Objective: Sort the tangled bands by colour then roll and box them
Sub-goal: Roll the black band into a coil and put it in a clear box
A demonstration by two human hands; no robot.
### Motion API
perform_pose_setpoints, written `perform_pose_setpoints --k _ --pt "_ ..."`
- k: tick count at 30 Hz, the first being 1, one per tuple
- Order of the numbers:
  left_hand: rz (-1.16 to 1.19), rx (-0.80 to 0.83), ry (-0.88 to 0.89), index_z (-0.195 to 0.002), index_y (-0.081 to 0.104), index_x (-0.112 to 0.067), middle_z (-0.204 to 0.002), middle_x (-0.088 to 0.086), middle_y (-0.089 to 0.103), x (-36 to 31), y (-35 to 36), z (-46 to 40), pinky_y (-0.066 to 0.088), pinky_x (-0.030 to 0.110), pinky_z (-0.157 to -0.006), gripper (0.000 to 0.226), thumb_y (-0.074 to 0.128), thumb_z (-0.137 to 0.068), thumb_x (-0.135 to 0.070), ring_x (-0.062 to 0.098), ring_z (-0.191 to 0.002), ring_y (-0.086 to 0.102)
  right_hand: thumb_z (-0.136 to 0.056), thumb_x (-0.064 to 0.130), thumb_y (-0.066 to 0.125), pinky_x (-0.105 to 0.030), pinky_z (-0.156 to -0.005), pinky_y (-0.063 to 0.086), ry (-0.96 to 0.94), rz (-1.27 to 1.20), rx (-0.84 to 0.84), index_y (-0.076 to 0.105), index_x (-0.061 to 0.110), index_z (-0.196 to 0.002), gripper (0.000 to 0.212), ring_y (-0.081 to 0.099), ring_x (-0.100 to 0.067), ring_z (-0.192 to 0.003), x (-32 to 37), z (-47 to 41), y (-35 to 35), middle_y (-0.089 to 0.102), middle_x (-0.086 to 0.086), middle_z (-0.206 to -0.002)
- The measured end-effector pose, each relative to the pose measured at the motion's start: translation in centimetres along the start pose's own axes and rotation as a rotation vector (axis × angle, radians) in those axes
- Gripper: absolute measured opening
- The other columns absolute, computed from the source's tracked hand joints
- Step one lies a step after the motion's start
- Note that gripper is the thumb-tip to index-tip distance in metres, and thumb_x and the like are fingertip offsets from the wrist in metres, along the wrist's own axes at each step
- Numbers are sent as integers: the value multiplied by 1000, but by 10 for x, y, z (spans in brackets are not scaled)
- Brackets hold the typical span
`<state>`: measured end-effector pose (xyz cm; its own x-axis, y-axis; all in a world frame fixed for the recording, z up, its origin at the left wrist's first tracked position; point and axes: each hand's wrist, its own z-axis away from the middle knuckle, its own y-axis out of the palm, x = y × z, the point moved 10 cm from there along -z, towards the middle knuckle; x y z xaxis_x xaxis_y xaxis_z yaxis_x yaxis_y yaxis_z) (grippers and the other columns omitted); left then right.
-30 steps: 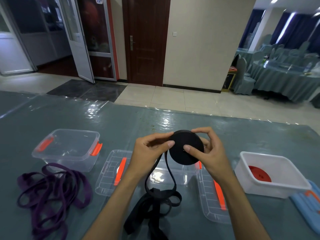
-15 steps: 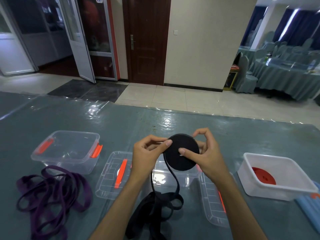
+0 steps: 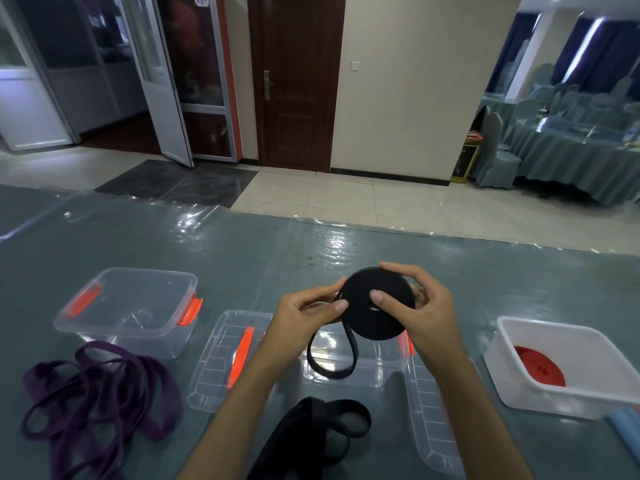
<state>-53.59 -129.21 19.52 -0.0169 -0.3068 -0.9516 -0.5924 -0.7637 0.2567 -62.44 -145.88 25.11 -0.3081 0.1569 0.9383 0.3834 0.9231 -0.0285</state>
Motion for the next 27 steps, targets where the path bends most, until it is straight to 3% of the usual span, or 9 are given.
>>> perform_pose_setpoints --k 3,5,8,11,15,19,23,25,27 --pt "-92 -95 96 -113 82 -27 -112 2 81 -11 -11 -5 60 27 -94 26 86 -88 -22 21 -108 77 -79 14 88 -48 -66 66 77 -52 -29 60 20 -105 38 79 -40 -87 -18 0 1 80 -18 -97" --pt "-154 -196 146 -99 81 -29 -101 1 82 -15 -19 -3 60 22 -89 21 90 -80 -33 18 -99 79 -79 14 86 -54 -65 66 159 -92 50 51 20 -102 42 76 -49 -85 -31 -1 6 78 -25 -93" --pt "-101 -152 79 -91 79 -23 -102 8 82 0 -19 -3 61 26 -89 14 89 -82 -27 24 -101 79 -82 12 86 -46 -72 67 160 -36 156 63 31 -121 49 79 -38 -91 -32 -5 8 80 -18 -99" --pt "-55 -24 -22 -102 81 -21 -116 10 80 13 -17 -6 61 33 -97 17 85 -87 -14 28 -112 76 -79 13 88 -41 -80 67 62 25 92 77 27 -116 41 80 -27 -96 -25 -8 1 82 -8 -104" --pt "-145 34 -35 -121 80 -29 -122 2 79 12 -15 -9 58 31 -102 36 84 -89 -14 23 -116 75 -78 10 88 -41 -74 67 62 -13 -3 74 23 -108 35 80 -29 -92 -36 -3 -6 82 -11 -99" --pt "-229 -25 26 -111 83 -30 -115 -1 81 10 -17 -12 60 30 -99 28 87 -85 -20 20 -108 77 -81 16 86 -45 -68 67 180 -17 131 59 26 -108 39 79 -35 -88 -59 0 3 80 -16 -99" --pt "-114 -120 10 -98 83 -22 -107 9 82 19 -22 -14 63 43 -96 24 94 -76 -24 28 -103 79 -89 21 85 -41 -84 66 131 91 253 67 37 -132 49 78 -27 -102 -56 -7 6 80 -6 -113" --pt "-5 -111 -34 -108 83 -22 -116 10 80 30 -16 -16 63 43 -96 26 88 -83 -19 28 -109 77 -88 18 84 -37 -86 65 77 70 188 73 32 -129 44 78 -25 -106 -50 -14 -2 79 -3 -117" --pt "52 -69 -71 -130 74 -18 -126 7 77 40 -8 -17 62 34 -94 39 76 -91 -16 25 -117 74 -88 10 84 -38 -84 66 77 30 123 73 24 -127 42 78 -25 -105 -53 -18 -7 79 -4 -118"
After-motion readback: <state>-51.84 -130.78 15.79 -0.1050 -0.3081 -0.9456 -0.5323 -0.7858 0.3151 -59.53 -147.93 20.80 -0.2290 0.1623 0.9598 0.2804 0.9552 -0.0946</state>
